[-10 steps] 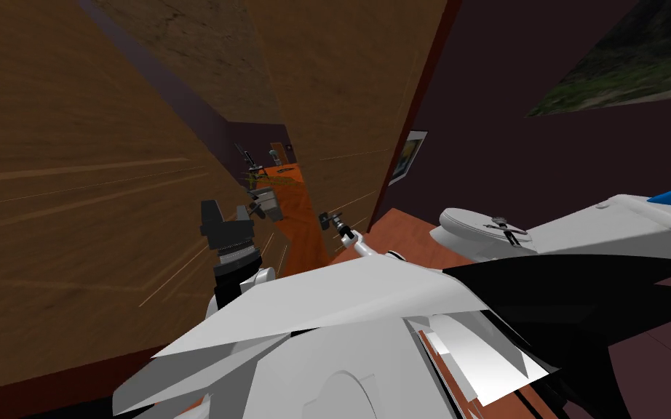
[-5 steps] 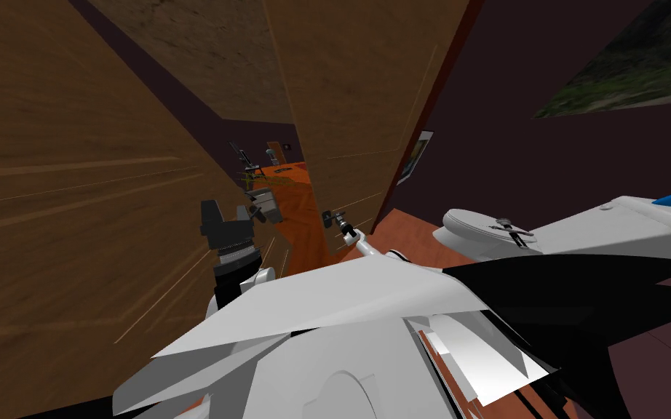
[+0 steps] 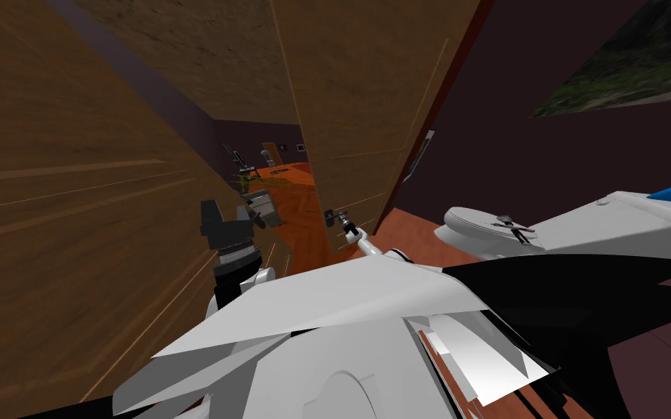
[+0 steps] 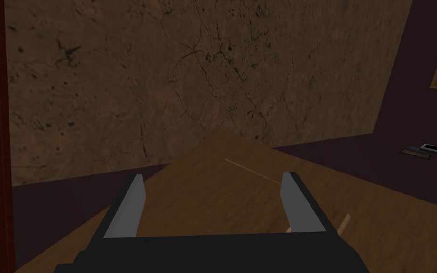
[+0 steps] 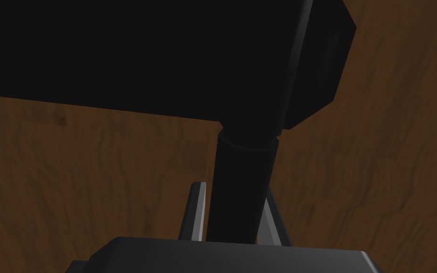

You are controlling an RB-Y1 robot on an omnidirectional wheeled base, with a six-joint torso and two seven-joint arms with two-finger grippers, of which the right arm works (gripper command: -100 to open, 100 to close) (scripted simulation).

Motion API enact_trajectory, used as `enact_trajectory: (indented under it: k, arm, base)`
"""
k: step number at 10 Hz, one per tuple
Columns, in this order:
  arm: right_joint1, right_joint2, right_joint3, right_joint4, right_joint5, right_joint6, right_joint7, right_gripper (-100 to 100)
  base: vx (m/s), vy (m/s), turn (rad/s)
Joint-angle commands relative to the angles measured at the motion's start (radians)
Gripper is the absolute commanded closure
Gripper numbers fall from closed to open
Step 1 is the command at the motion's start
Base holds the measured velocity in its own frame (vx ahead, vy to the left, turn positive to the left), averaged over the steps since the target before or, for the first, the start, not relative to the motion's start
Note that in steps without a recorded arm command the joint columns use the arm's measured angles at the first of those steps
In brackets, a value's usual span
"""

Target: Push the door open

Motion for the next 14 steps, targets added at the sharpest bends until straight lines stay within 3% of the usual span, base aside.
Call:
enact_trajectory:
  k: [1, 6, 11, 14]
  arm:
    - [0.006, -0.015, -0.028, -0.017, -0.005, 0.000, 0.007, 100]
    - [0.003, -0.010, -0.085, -0.009, -0.017, 0.002, 0.025, 100]
    - [0.000, 0.008, -0.143, 0.000, -0.029, 0.004, 0.043, 100]
    - [0.000, -0.014, -0.164, -0.002, -0.031, 0.003, 0.054, 100]
  base:
    - [0.149, 0.153, -0.098]
    - [0.129, 0.146, -0.064]
    - [0.156, 0.180, -0.094]
    - [0.140, 0.031, -0.069]
